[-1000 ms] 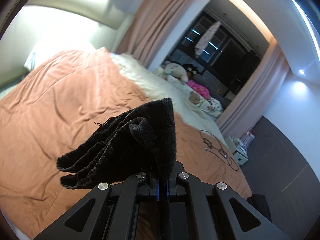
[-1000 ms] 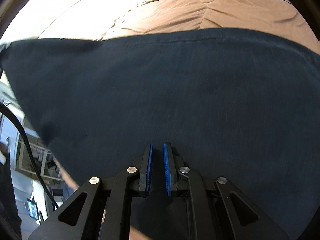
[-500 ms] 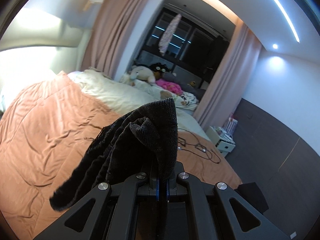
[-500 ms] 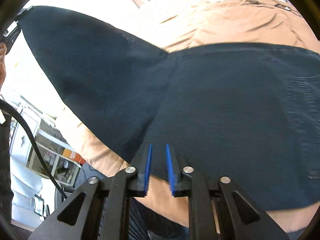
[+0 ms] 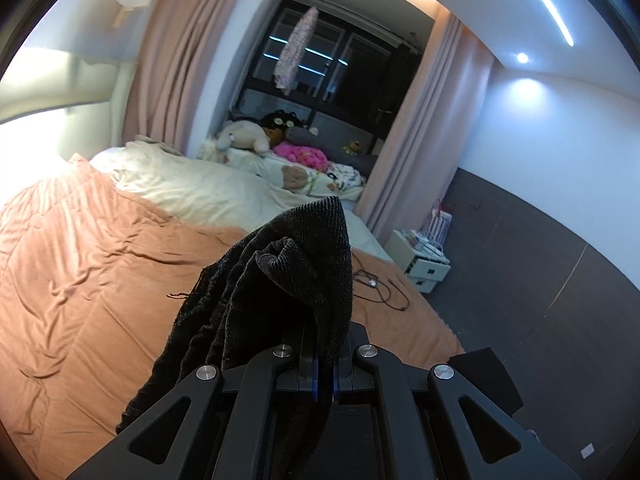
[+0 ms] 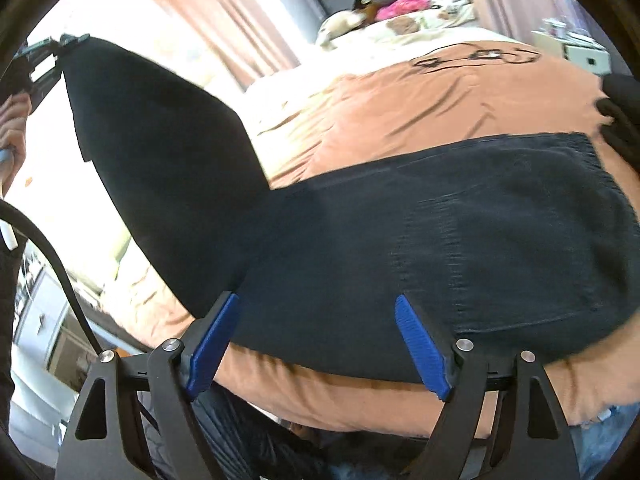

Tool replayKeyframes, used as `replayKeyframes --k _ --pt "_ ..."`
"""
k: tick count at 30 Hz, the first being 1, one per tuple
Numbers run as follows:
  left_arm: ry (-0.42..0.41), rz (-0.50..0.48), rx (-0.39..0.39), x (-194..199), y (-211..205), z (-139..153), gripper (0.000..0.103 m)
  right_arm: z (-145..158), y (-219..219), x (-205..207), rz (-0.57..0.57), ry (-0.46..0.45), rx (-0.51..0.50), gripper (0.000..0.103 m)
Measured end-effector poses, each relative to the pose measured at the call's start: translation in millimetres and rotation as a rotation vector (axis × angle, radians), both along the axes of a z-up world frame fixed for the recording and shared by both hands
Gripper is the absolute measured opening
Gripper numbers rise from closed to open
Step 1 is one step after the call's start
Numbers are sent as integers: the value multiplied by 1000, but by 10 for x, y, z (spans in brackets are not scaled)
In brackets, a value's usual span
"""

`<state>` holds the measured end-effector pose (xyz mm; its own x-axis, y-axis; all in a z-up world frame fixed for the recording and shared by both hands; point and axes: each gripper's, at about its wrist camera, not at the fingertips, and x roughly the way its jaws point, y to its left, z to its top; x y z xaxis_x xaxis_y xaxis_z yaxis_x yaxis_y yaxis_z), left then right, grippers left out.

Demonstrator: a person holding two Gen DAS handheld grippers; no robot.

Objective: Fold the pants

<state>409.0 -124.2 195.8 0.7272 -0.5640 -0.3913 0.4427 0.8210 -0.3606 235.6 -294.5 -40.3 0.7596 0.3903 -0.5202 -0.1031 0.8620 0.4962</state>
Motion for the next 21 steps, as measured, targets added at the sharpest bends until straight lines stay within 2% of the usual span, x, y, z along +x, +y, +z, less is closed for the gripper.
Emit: replayKeyframes --k 4,11,16,21 --pt "6 -26 23 -14 -417 13 4 -79 -330 -290 -60 -16 33 80" --pt "39 -85 46 -33 -1144 -97 4 -280 -637 -654 -156 -30 100 80" --pt "70 -133 72 -29 -1645 -268 4 -358 -873 -869 -218 -32 144 80" --pt "121 -197 88 -2 -2161 -581 4 -374 -1026 -1007 -270 -28 180 80"
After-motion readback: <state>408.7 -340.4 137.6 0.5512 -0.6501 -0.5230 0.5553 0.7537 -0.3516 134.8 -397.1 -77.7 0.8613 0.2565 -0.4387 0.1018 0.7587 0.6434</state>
